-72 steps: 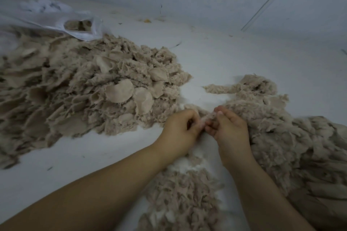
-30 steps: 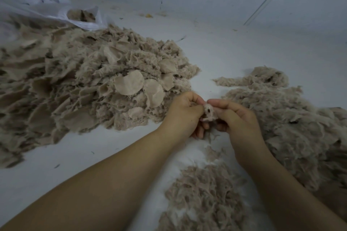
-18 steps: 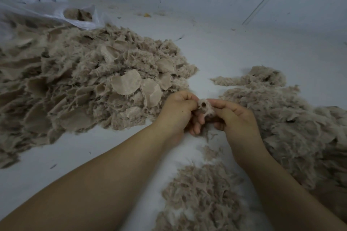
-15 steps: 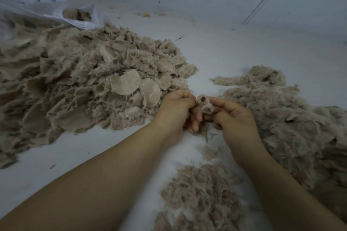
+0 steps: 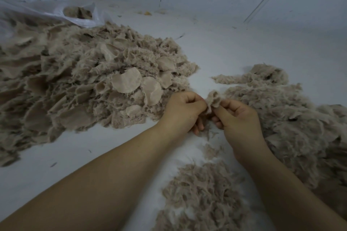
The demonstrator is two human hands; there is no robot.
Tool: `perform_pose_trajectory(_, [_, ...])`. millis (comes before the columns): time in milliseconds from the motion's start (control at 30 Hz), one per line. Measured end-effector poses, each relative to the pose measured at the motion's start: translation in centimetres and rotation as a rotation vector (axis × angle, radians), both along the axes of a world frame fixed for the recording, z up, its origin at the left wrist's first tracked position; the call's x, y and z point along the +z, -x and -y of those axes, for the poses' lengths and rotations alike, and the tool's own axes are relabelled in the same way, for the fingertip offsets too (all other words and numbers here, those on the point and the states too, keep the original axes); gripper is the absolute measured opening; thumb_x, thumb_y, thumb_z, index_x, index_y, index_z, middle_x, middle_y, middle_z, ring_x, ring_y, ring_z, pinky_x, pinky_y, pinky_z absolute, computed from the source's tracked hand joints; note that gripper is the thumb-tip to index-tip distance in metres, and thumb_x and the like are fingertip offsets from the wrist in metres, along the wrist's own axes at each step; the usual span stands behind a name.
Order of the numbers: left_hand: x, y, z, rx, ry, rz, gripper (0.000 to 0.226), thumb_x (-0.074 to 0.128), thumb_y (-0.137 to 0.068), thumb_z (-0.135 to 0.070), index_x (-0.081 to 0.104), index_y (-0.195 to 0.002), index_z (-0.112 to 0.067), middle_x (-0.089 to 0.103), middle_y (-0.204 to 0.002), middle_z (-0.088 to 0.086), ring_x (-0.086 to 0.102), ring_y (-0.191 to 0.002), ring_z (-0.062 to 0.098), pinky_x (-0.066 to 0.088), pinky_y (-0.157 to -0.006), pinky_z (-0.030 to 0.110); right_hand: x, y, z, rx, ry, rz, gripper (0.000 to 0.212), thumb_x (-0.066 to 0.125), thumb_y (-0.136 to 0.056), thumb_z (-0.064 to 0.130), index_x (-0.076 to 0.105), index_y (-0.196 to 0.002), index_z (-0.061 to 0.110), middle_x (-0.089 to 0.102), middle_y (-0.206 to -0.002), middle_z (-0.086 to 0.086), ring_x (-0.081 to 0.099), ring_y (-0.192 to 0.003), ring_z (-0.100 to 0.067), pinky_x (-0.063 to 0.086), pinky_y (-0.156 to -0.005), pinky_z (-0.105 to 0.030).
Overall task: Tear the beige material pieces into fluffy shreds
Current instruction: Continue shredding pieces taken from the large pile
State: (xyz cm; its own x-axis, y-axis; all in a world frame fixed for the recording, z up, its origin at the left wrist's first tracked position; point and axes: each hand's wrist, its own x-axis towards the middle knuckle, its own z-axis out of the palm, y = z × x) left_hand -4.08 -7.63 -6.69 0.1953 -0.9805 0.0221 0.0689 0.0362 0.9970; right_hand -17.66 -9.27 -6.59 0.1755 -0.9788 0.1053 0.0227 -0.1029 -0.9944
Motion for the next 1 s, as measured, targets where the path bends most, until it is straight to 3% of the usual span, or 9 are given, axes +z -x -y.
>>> perform_pose_trajectory(100, [0.1,0.0,-0.3,-0.026,0.099,0.002,0.038,0.068,-0.085,-0.040,0.059,-0.078,-0.004,0.052,-0.054,0.000,0.049,-0.043,0.017,0.038,-0.036,0.024,-0.1,0.0,0.0,0.029,0.020,-0.032,0.033,0.064,-0.096,0.012,0.076,-0.068,0.025,0.063,-0.057,0.007,0.052,-0.051,-0.003,0.046,-0.052,-0.016])
perform_pose_trajectory(200, [-0.2,0.1,-0.4,-0.013,0.117,0.096,0.023,0.071,-0.088,-0.023,0.059,-0.079,-0.005,0.053,-0.049,0.000,0.049,-0.039,0.012,0.037,-0.034,0.020,-0.1,0.1,0.1,-0.003,0.022,-0.073,0.031,0.062,-0.097,0.016,0.069,-0.067,0.014,0.058,-0.059,-0.001,0.045,-0.055,-0.013,0.040,-0.051,-0.025])
perform_pose_trajectory(300, [-0.3,0.0,-0.3,-0.017,0.058,0.058,0.023,0.058,-0.096,-0.009,0.058,-0.074,-0.007,0.054,-0.048,0.002,0.047,-0.033,0.013,0.035,-0.033,0.019,-0.3,0.1,0.4,-0.087,-0.025,-0.085,0.044,0.056,-0.098,0.013,0.059,-0.055,0.021,0.049,-0.056,-0.001,0.037,-0.053,-0.015,0.033,-0.047,-0.025])
perform_pose_trajectory(400, [-0.2,-0.3,-0.3,-0.050,0.023,-0.088,0.033,0.058,-0.097,-0.017,0.056,-0.065,-0.010,0.056,-0.051,0.007,0.046,-0.033,0.017,0.036,-0.034,0.021,-0.1,-0.1,0.4,-0.115,-0.066,0.011,0.038,0.055,-0.101,0.020,0.061,-0.063,0.020,0.056,-0.055,0.004,0.047,-0.050,-0.009,0.040,-0.046,-0.020])
perform_pose_trajectory(533, [-0.3,-0.2,-0.4,-0.091,0.049,-0.063,0.037,0.060,-0.092,-0.023,0.058,-0.055,-0.018,0.053,-0.047,0.008,0.044,-0.033,0.020,0.034,-0.037,0.022,0.3,-0.2,-0.4,0.082,0.031,0.021,0.023,0.067,-0.088,0.033,0.069,-0.086,0.010,0.070,-0.062,0.005,0.066,-0.056,-0.005,0.048,-0.049,-0.013])
perform_pose_trajectory(633, [-0.2,-0.4,-0.4,-0.106,0.020,-0.105,0.027,0.057,-0.080,-0.024,0.056,-0.054,-0.017,0.049,-0.046,0.012,0.039,-0.032,0.022,0.029,-0.039,0.024,-0.1,0.0,0.0,0.039,0.043,0.002,0.022,0.062,-0.097,0.016,0.068,-0.077,0.009,0.063,-0.053,0.009,0.058,-0.049,0.000,0.046,-0.048,-0.012])
perform_pose_trajectory(767, [0.0,-0.7,-0.4,-0.126,-0.003,-0.084,0.023,0.055,-0.071,-0.022,0.051,-0.049,-0.019,0.047,-0.043,0.012,0.037,-0.032,0.022,0.026,-0.040,0.027,-0.4,0.3,0.5,0.017,0.012,-0.031,0.037,0.058,-0.101,0.015,0.061,-0.064,0.010,0.052,-0.049,0.008,0.047,-0.045,-0.003,0.041,-0.046,-0.014])
perform_pose_trajectory(867, [0.0,-0.7,-0.4,-0.070,0.047,-0.009,0.020,0.068,-0.076,-0.034,0.058,-0.068,-0.019,0.056,-0.055,0.010,0.048,-0.038,0.023,0.035,-0.039,0.024,-0.6,0.1,0.5,0.064,0.056,-0.058,0.041,0.062,-0.097,0.021,0.055,-0.068,-0.007,0.046,-0.054,-0.004,0.040,-0.049,-0.010,0.037,-0.046,-0.019])
perform_pose_trajectory(1000, [-0.2,-0.9,-0.2,-0.017,0.118,0.074,0.021,0.065,-0.093,-0.019,0.062,-0.079,-0.004,0.056,-0.059,0.006,0.048,-0.040,0.013,0.037,-0.036,0.020,-0.9,0.2,0.6,0.121,0.092,-0.063,0.039,0.063,-0.096,0.017,0.058,-0.078,-0.016,0.044,-0.058,-0.012,0.036,-0.055,-0.020,0.036,-0.049,-0.023])
